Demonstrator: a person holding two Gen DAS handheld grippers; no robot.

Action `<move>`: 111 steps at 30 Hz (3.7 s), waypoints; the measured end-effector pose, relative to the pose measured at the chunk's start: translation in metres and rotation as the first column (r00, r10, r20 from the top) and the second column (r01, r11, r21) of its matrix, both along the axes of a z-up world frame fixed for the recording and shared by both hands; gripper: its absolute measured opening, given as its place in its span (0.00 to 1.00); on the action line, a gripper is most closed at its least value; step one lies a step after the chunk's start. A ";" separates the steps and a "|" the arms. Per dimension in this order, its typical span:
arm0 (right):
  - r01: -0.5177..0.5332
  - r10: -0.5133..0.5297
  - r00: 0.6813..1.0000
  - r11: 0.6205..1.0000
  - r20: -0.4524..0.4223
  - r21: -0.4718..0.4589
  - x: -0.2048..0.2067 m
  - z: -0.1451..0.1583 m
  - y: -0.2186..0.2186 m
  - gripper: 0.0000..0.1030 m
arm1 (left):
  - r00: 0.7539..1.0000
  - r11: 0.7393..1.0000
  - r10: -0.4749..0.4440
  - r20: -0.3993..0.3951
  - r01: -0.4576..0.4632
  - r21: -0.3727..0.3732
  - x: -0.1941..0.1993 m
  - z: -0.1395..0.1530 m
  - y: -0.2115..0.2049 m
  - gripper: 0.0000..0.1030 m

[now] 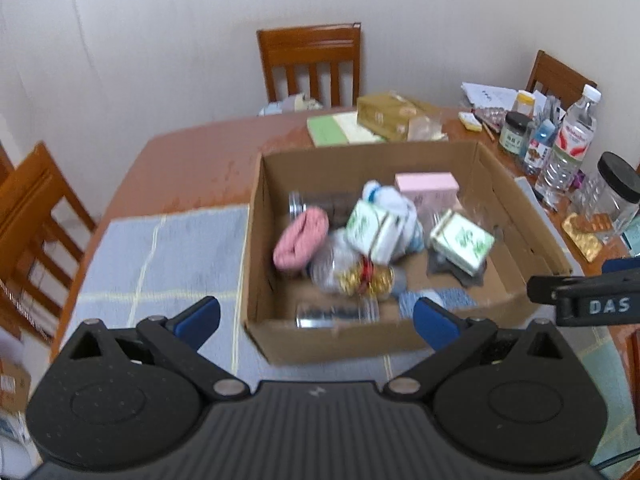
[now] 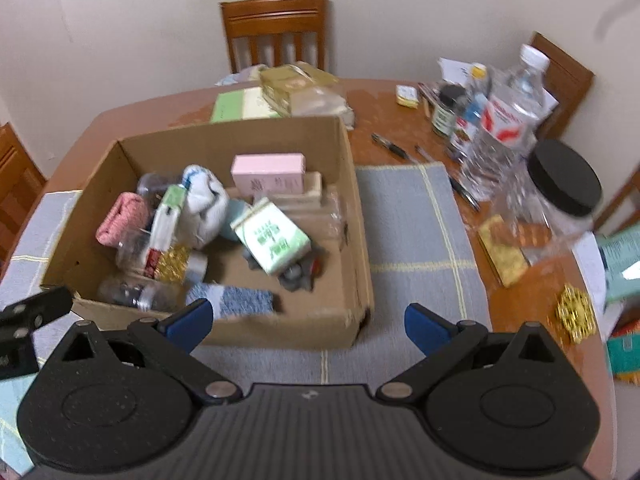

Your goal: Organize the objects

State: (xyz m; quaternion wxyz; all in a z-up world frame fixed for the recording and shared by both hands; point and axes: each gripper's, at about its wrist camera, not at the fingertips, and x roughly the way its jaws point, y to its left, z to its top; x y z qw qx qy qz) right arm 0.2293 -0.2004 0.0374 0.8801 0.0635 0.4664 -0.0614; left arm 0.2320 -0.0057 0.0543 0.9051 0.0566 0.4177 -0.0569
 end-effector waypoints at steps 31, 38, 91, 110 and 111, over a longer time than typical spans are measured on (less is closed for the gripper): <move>-0.036 0.038 0.998 0.999 0.058 -0.039 -0.010 0.040 0.026 1.00 | 0.999 0.999 0.027 -0.039 -0.028 -0.018 -0.009 0.026 0.003 0.99; -0.027 0.028 0.998 0.999 0.059 -0.021 -0.009 0.040 0.022 1.00 | 0.999 0.999 0.012 -0.039 -0.014 -0.038 -0.006 0.026 0.003 0.99; -0.034 0.034 0.999 0.999 0.029 -0.006 -0.007 0.035 0.023 1.00 | 0.998 0.998 0.038 -0.056 -0.040 -0.039 -0.002 0.024 0.006 0.99; -0.030 0.030 0.999 0.999 0.022 -0.012 -0.006 0.033 0.022 1.00 | 0.997 0.999 0.045 -0.065 -0.046 -0.019 -0.001 0.022 0.003 0.99; -0.030 0.030 0.999 0.999 0.021 -0.013 -0.006 0.033 0.022 1.00 | 0.997 0.999 0.047 -0.065 -0.048 -0.016 -0.001 0.022 0.003 0.99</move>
